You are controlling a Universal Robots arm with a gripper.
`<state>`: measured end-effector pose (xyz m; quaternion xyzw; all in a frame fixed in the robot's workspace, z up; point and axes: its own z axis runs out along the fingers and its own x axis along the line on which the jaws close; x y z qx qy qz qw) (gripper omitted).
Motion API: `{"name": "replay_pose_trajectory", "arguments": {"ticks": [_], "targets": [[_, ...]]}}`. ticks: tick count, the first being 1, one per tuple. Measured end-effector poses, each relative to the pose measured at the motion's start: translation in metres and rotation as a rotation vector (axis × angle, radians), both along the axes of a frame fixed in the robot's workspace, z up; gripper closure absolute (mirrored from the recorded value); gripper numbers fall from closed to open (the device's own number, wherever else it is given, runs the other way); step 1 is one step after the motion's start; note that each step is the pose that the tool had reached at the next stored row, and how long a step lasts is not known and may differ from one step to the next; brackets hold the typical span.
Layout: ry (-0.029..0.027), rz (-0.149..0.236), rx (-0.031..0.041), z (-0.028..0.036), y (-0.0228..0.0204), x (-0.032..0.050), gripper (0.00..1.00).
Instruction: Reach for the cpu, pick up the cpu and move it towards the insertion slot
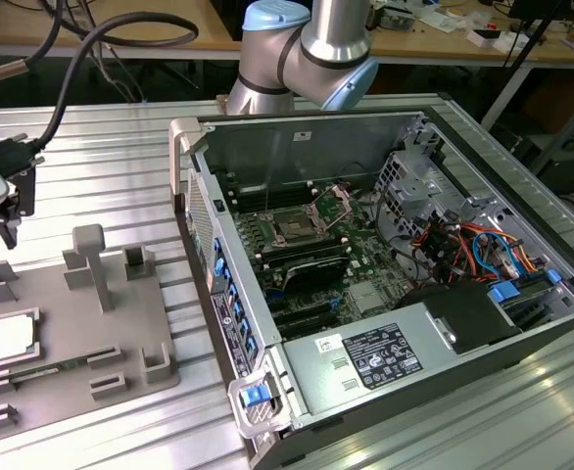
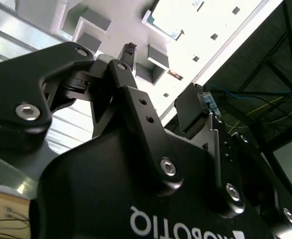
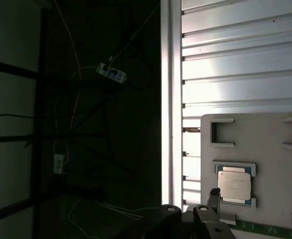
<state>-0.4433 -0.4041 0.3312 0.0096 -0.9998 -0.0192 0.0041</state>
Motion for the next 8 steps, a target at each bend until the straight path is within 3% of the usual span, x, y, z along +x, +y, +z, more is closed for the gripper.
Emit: {"name": "replay_pose_trajectory", "arguments": {"ticks": [8], "targets": [[0.0002,0.000,0.0000,-0.0039,-0.0001,-0.0001,0.40]]}}
